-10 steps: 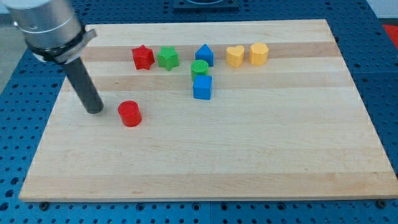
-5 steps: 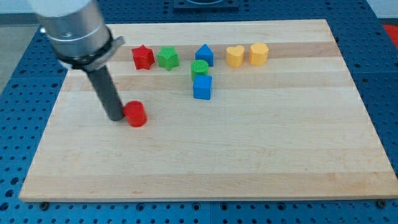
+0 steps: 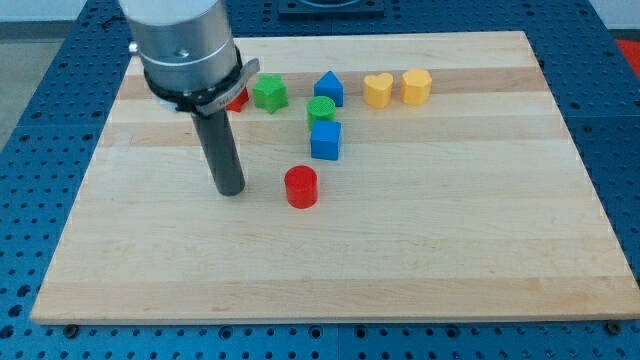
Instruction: Push the red circle closer to the blue cube
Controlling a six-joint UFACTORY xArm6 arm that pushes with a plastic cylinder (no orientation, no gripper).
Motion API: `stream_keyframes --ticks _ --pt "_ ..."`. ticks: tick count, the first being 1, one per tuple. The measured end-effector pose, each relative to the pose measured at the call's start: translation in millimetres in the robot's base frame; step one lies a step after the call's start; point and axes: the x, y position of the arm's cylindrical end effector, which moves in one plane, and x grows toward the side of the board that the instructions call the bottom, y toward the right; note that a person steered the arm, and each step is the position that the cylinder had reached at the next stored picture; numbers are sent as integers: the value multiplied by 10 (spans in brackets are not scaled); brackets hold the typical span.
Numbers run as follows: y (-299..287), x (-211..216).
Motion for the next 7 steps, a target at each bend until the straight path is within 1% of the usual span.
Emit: stream_keyframes --ticks 1,2,4,5,6,7 --pt "60 332" --pt "262 412" --pt "458 -21" --pt "564 70" --pt "730 286" --pt "983 307"
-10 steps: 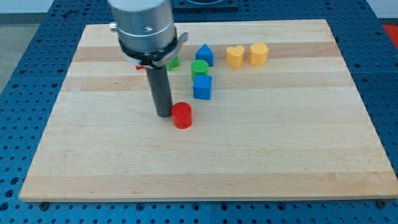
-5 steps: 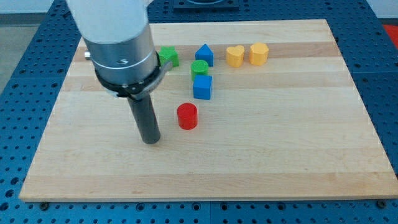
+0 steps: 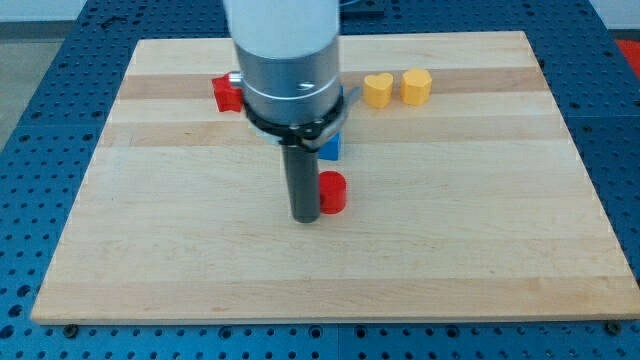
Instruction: Push the red circle closer to the blue cube
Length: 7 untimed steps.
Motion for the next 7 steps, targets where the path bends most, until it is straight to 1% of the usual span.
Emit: stream_keyframes --ticks 1,2,3,5,7 --pt "48 70" --pt "98 247" --pt "313 284" --pt "369 110" --pt "210 -121"
